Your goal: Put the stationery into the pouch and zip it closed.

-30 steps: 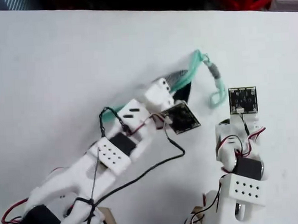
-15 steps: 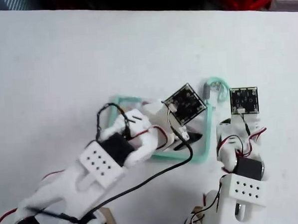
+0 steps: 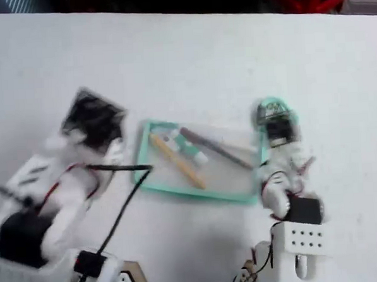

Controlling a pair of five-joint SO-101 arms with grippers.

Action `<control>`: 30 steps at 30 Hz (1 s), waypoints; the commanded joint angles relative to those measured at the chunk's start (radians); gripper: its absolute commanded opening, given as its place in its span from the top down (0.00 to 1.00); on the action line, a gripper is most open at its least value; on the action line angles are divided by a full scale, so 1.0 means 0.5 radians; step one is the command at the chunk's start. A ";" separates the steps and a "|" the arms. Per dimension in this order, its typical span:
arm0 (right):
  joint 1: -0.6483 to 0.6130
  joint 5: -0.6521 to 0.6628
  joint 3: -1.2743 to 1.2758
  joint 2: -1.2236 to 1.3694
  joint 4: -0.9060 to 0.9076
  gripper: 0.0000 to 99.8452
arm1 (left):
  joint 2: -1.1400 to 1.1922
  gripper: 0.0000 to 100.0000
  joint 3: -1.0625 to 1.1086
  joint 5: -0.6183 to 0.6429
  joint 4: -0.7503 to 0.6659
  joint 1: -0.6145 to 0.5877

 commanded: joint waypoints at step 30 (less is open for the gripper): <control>-1.177 0.921 -0.126 1.422 -0.508 0.98 | -1.502 0.97 2.038 0.417 -0.605 -0.652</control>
